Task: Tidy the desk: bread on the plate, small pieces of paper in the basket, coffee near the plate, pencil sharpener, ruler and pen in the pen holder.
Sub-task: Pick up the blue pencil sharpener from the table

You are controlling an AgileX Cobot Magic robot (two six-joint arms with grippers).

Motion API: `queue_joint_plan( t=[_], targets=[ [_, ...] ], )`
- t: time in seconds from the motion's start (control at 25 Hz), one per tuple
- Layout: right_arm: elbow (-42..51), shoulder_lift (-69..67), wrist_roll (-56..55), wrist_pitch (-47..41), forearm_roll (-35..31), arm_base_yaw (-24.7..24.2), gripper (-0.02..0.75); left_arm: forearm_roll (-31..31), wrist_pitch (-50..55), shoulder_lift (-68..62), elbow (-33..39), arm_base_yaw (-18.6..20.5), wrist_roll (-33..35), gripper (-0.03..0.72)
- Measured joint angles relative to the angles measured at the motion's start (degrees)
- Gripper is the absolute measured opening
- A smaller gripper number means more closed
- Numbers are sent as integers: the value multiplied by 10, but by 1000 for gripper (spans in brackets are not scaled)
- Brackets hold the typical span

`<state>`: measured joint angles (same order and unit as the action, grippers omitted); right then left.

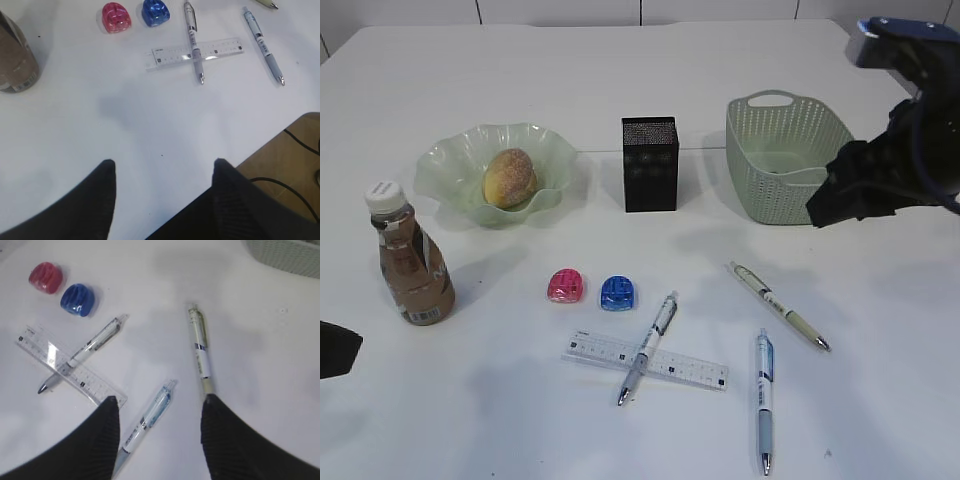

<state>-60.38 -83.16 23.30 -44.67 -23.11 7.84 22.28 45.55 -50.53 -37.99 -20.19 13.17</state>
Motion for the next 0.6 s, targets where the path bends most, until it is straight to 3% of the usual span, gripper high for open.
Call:
queue_joint_plan(
  t=[0.36, 0.6],
  targets=[
    [-57, -78, -86, -11, 91, 105, 422, 0, 1, 0, 0, 0, -7, 428],
    [-111, -144, -126, -37, 104, 128, 428, 1, 1, 0, 0, 0, -12, 428]
  ],
)
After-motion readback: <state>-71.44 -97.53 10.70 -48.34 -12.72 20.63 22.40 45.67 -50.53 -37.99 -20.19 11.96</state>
